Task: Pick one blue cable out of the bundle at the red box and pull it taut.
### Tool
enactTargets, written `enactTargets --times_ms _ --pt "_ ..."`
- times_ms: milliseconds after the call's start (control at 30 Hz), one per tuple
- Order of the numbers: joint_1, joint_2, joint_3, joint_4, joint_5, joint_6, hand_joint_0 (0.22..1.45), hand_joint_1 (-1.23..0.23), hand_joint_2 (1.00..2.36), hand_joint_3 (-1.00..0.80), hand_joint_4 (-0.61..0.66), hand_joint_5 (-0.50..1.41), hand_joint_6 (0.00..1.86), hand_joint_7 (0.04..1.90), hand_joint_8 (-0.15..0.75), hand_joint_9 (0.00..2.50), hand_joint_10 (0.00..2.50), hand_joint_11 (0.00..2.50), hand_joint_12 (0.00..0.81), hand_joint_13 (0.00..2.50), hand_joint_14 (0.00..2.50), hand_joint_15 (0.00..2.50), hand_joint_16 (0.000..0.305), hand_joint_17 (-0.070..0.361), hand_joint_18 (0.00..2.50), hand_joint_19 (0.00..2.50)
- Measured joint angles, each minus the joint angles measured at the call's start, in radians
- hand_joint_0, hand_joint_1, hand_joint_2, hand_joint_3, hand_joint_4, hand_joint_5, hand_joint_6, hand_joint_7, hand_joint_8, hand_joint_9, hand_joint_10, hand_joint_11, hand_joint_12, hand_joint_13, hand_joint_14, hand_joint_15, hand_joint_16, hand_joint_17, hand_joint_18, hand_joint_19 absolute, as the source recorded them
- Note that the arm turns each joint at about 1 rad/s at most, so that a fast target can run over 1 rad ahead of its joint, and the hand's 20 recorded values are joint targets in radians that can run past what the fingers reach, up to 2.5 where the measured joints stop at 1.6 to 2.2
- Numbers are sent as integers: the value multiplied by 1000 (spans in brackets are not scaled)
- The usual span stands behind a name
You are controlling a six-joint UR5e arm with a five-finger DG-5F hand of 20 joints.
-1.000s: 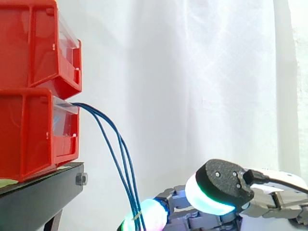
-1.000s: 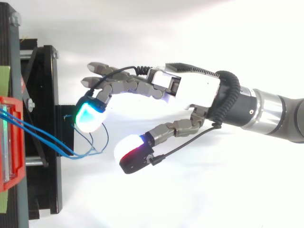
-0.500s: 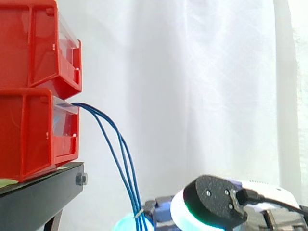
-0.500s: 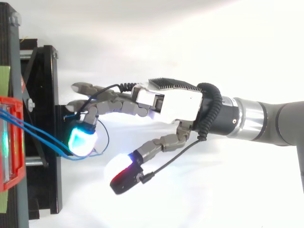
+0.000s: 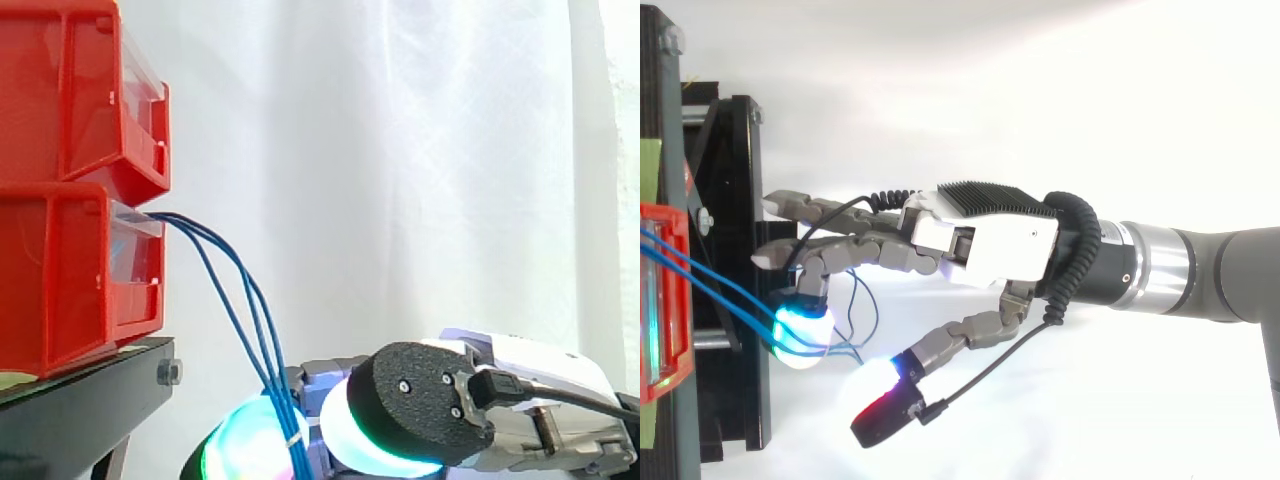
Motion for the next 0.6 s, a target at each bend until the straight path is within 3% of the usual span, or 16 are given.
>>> enactTargets --times_ms 300,400,500,600 --pt "0 1 0 0 -1 1 644 -777 1017 -222 292 -179 838 787 297 355 0 43 380 2 0 1 63 143 23 60" --pt "0 1 0 1 -1 2 632 -780 1019 -162 264 -177 855 768 302 396 2 74 382 25 1 9 63 142 49 76" --pt "0 1 0 1 -2 2 607 -788 1016 25 187 -166 899 739 331 496 4 191 397 102 0 30 66 149 142 78" --pt "-2 1 0 1 -4 2 619 -834 1013 92 129 -147 887 832 356 578 4 184 420 195 0 17 71 159 273 22"
